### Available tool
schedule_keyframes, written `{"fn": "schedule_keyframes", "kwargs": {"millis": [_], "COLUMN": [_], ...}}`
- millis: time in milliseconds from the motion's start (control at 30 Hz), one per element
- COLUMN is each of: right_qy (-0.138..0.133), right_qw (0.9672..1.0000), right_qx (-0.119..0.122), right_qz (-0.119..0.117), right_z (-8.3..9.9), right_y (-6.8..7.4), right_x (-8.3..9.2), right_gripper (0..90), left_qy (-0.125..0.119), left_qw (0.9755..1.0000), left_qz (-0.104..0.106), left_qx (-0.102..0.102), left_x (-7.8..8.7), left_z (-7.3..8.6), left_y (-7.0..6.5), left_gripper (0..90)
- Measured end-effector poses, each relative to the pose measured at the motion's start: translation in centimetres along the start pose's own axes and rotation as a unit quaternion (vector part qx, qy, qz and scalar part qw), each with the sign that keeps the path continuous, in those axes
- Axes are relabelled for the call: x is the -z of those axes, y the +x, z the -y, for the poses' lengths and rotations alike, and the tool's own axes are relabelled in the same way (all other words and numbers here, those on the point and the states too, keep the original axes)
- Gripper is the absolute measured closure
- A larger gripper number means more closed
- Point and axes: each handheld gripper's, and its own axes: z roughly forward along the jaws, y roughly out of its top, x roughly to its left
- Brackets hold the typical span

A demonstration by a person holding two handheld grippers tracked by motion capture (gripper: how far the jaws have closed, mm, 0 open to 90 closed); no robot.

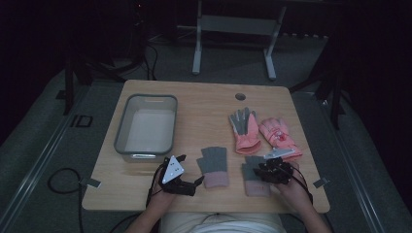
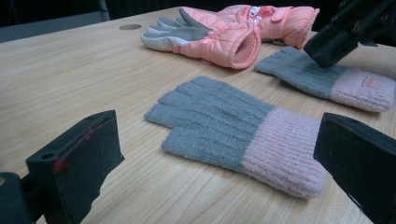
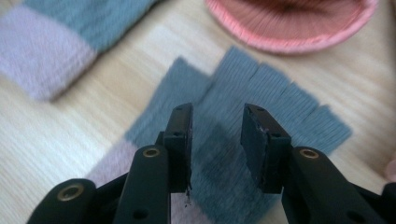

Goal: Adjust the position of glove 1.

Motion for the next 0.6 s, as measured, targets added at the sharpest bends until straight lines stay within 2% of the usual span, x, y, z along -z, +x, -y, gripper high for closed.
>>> {"fn": "schedule_keyframes", "kwargs": {"millis": [100, 200, 333, 467, 600], "right_qy": [0.006, 0.008, -0.004, -0.015, -0.015], "right_qw": [1.0000, 0.9999, 0.9997, 0.9993, 0.9987], "right_qx": [-0.001, -0.014, -0.021, -0.027, -0.038], "right_qz": [0.004, 0.005, 0.009, 0.021, 0.029], "right_z": [0.5, 1.0, 1.4, 1.8, 1.8], "right_y": [-0.1, -0.1, 0.0, 0.3, 0.7], "right_x": [-0.4, -0.8, -0.9, -1.0, -0.9], "right_gripper": [61.6, 60.9, 62.4, 68.8, 80.3], "left_qy": [0.000, 0.000, 0.000, 0.001, 0.000], "left_qw": [1.0000, 1.0000, 1.0000, 1.0000, 1.0000], "left_qz": [0.000, 0.000, 0.002, 0.001, 0.000], "left_qx": [0.000, -0.001, -0.002, -0.001, 0.000], "left_x": [0.0, 0.0, 0.0, 0.0, 0.0], "left_z": [0.0, 0.0, 0.0, 0.0, 0.0], "left_y": [0.0, 0.0, 0.0, 0.0, 0.0], "left_gripper": [0.4, 0.4, 0.4, 0.4, 0.4]}}
